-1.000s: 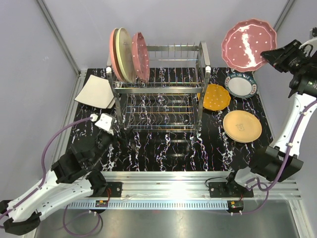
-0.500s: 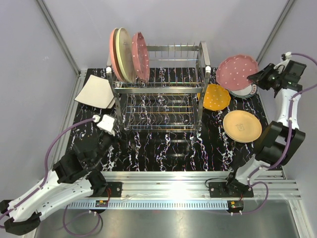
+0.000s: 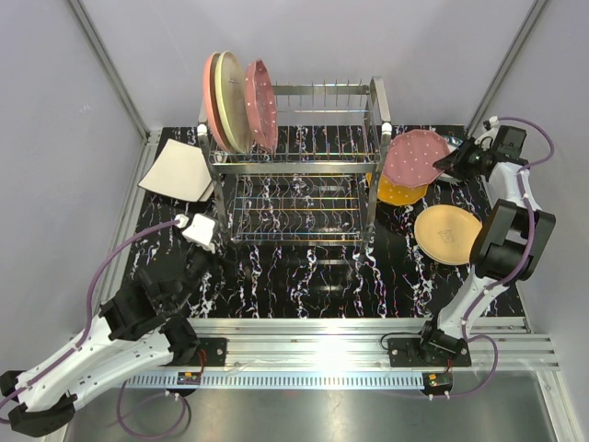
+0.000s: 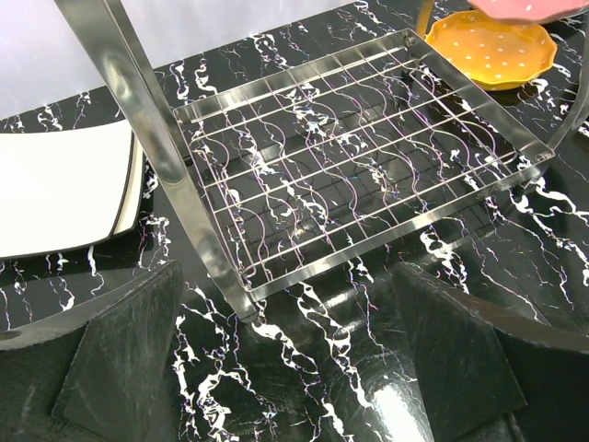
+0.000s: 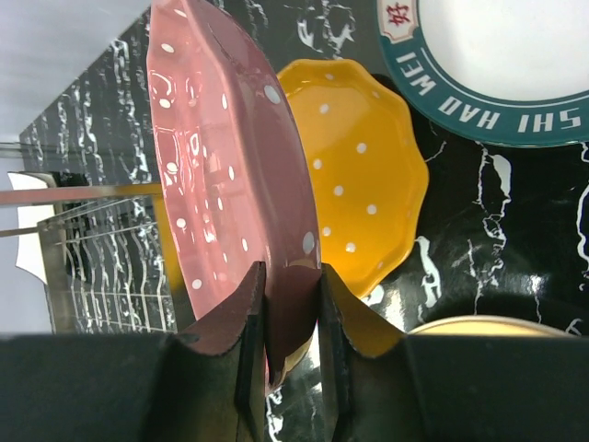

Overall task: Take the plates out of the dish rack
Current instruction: Place the plate on the table

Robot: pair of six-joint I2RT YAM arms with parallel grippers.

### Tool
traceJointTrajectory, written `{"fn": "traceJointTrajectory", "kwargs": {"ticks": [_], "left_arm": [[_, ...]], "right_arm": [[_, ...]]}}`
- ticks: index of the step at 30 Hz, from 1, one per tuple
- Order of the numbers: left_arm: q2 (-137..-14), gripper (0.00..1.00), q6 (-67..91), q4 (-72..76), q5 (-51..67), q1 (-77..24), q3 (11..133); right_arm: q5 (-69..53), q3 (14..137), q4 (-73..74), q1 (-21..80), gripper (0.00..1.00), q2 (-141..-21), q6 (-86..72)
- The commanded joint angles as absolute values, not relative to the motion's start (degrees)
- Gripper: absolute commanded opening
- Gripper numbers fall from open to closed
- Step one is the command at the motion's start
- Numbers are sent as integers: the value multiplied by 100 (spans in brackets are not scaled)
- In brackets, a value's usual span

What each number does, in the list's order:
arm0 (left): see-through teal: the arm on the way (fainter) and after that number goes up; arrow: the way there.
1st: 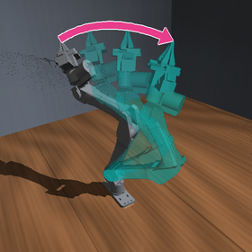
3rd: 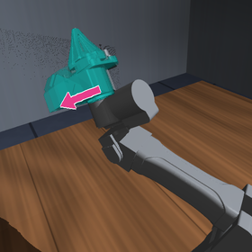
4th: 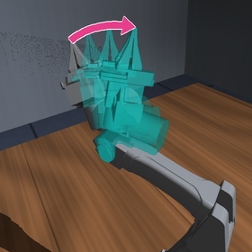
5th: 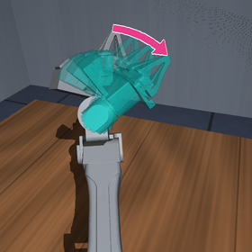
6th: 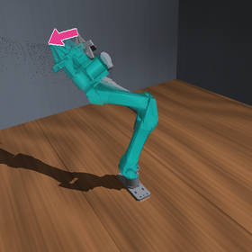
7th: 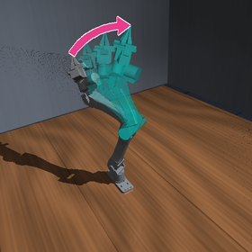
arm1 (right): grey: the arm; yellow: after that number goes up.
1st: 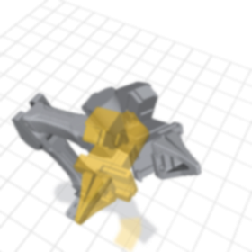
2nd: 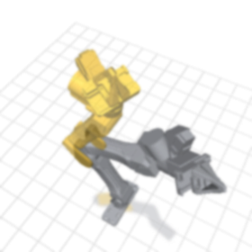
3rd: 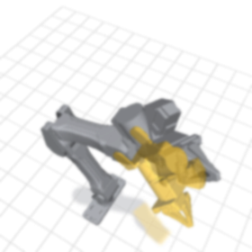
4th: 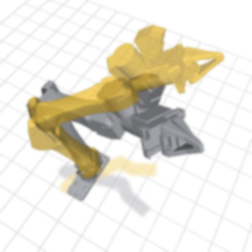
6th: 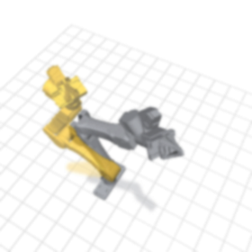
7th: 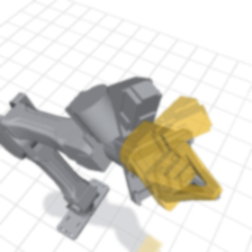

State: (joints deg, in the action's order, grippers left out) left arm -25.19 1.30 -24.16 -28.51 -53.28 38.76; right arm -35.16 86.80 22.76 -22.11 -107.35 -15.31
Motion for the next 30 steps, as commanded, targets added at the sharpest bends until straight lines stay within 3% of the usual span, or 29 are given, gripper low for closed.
{"fn": "traceJointTrajectory", "kwargs": {"ticks": [1,30], "left_arm": [[-2496,99,44,-2259,-2979,-5309,3867],[-2566,99,44,-2250,-2918,-5247,3858]], "right_arm": [[-3982,9026,1599,-2136,0,-10775,-1556],[-4166,9413,1916,-1907,0,-11698,-1354]]}}
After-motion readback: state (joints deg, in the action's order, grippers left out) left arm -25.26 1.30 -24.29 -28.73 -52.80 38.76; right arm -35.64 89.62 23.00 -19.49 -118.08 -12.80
